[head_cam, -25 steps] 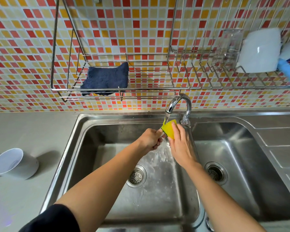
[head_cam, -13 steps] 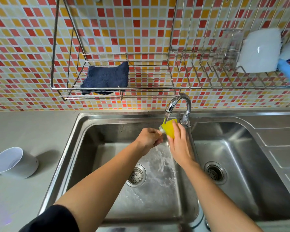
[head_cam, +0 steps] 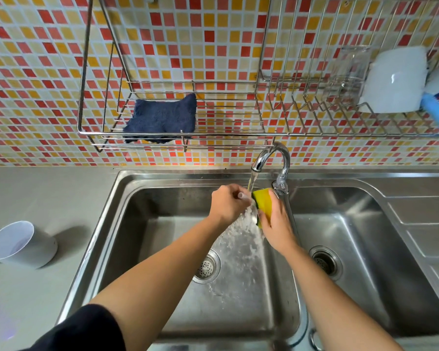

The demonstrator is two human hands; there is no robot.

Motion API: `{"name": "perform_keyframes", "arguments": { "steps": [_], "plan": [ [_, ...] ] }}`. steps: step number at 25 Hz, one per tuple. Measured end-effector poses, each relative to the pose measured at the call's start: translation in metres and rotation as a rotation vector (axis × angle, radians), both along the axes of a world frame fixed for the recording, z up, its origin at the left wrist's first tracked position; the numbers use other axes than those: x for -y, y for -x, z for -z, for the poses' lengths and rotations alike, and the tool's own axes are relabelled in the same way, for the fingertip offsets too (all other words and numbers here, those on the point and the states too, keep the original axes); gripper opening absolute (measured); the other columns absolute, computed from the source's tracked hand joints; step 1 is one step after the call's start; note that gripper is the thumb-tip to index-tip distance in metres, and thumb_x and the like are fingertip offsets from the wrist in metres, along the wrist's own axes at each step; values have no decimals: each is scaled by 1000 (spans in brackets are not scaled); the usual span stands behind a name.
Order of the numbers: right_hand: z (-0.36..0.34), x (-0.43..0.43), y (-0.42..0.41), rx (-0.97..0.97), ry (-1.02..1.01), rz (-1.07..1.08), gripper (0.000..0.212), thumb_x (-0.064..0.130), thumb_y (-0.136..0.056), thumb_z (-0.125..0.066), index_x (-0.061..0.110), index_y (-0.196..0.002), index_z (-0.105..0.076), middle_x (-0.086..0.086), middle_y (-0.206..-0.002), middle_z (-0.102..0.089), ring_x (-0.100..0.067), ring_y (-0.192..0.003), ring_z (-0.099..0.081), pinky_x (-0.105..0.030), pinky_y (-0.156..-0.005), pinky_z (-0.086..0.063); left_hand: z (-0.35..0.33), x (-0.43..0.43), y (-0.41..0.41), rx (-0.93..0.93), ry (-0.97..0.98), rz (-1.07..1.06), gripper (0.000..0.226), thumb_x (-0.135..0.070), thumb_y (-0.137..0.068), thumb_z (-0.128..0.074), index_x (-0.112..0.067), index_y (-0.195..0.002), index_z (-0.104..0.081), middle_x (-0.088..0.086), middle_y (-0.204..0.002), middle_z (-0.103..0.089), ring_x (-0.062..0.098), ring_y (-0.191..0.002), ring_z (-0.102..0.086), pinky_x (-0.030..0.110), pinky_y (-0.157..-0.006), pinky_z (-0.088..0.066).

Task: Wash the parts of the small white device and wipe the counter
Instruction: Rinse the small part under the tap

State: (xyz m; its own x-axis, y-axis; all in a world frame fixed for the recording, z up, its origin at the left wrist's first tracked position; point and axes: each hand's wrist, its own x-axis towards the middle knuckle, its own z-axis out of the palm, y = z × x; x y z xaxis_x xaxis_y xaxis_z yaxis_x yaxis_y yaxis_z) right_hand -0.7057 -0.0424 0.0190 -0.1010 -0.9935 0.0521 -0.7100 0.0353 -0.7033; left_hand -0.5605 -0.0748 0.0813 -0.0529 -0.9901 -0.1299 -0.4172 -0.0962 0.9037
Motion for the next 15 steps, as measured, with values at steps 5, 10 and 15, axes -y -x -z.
{"name": "perform_keyframes", "arguments": {
  "steps": [5, 10, 15],
  "plan": [
    [2, 21, 21, -123, -92, -12, 63, 18, -92, -52, 6, -145, -20, -22, -142, -38, -38, -127, -40, -44, -104, -36, -9, 0, -2, -107, -89, 85, 12, -20, -86, -68, -12, -78, -64, 10, -81, -66, 19, -66, -61, 25, -61, -57],
    [-4, 35, 31, -224, -253, -97, 68, 21, -95, -49, 14, -149, -9, -20, -141, -42, -39, -126, -39, -46, -103, -35, -13, 12, 4, 325, -33, 238, 28, -30, -95, -46, -3, -99, -52, 26, -101, -63, 43, -94, -58, 39, -78, -48],
    [-2, 28, 33, -165, -232, -97, 69, 16, -95, -47, 18, -149, -4, -13, -154, -21, -40, -133, -32, -49, -108, -30, -14, 13, 11, 387, 5, 306, 40, -44, -97, -38, -9, -111, -52, 24, -102, -66, 42, -94, -61, 45, -82, -52]
  ]
}}
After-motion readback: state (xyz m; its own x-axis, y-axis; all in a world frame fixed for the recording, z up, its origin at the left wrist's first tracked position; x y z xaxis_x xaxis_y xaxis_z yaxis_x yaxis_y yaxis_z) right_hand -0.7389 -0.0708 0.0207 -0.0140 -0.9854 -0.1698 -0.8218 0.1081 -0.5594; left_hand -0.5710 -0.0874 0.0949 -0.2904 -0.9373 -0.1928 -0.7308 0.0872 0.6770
